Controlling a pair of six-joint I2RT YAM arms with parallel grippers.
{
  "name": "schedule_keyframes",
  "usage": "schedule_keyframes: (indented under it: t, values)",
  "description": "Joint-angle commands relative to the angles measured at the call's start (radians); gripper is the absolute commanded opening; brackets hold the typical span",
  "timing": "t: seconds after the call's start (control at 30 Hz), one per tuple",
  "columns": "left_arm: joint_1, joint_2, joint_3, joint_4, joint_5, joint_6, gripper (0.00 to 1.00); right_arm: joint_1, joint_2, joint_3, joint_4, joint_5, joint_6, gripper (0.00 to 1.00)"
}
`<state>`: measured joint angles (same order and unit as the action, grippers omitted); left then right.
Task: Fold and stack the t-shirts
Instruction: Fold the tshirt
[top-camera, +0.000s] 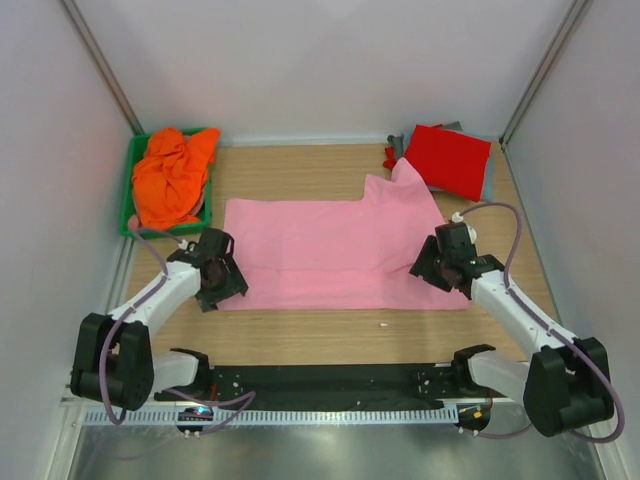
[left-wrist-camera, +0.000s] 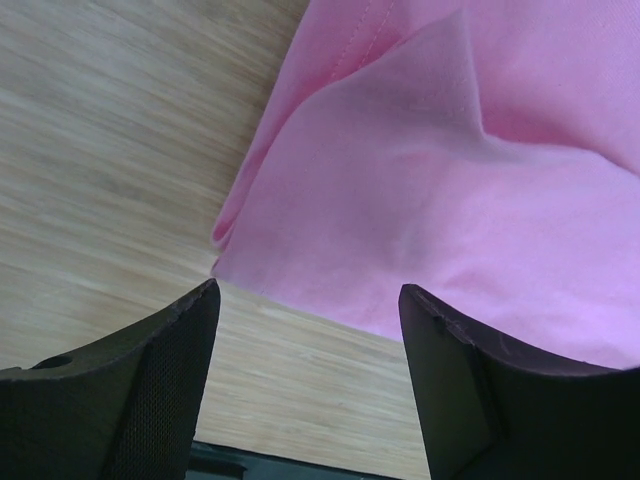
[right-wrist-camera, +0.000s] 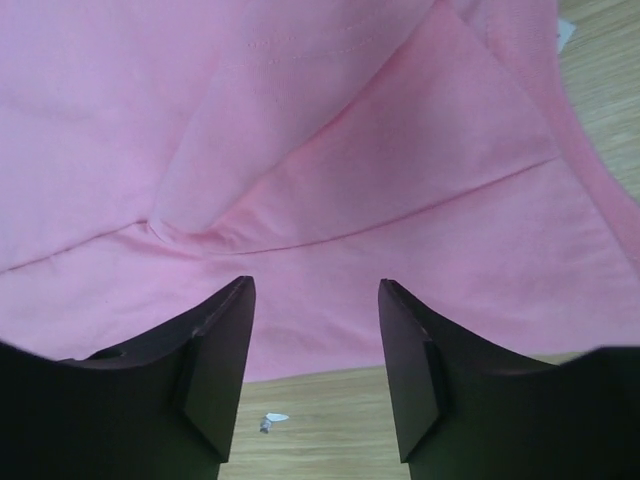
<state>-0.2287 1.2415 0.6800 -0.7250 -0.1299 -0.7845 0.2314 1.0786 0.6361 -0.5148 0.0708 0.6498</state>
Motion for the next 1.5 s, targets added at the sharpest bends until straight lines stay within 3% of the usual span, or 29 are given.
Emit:
schedule_keyframes:
  t: [0.0, 0.17, 0.33, 0.57, 0.7, 0.87, 0.97, 1.1, 1.23, 1.33, 1.47]
  values:
    - [0.002, 0.021, -0.01, 0.131, 0.007, -0.032, 0.73, 0.0, 0.059, -0.024, 0.174, -0.058, 0.03, 0.57]
    - [0.002, 0.041, -0.042, 0.168, 0.004, -0.032, 0.72, 0.0, 0.135, -0.143, 0.288, -0.172, 0.112, 0.51]
    - [-0.012, 0.013, -0.086, 0.159, 0.013, -0.057, 0.72, 0.0, 0.051, -0.246, 0.256, -0.175, 0.166, 0.5]
    - [-0.103, -0.095, -0.131, 0.059, 0.01, -0.18, 0.71, 0.0, -0.207, -0.259, -0.044, -0.117, 0.201, 0.51]
    - [-0.206, -0.203, -0.139, -0.045, 0.023, -0.272, 0.71, 0.0, -0.399, -0.231, -0.214, -0.094, 0.215, 0.53]
    - [-0.264, -0.388, -0.045, -0.18, 0.019, -0.286, 0.72, 0.0, -0.467, -0.118, -0.323, -0.078, 0.185, 0.57]
    - [-0.261, -0.401, 0.117, -0.238, -0.056, -0.17, 0.8, -0.001, -0.395, 0.031, -0.291, -0.075, 0.131, 0.59]
    - [-0.261, -0.274, 0.337, -0.252, -0.071, 0.078, 0.89, 0.0, -0.189, 0.184, -0.226, 0.0, 0.051, 0.61]
    - [-0.213, -0.191, 0.325, -0.196, -0.12, 0.22, 0.9, 0.0, 0.062, 0.316, -0.163, 0.03, -0.004, 0.57]
    - [-0.164, -0.195, 0.242, -0.11, -0.053, 0.238, 0.89, 0.0, 0.234, 0.399, -0.151, 0.064, -0.032, 0.56]
    - [-0.161, -0.206, 0.239, -0.097, -0.048, 0.258, 0.89, 0.0, 0.413, 0.459, -0.143, 0.099, -0.053, 0.56]
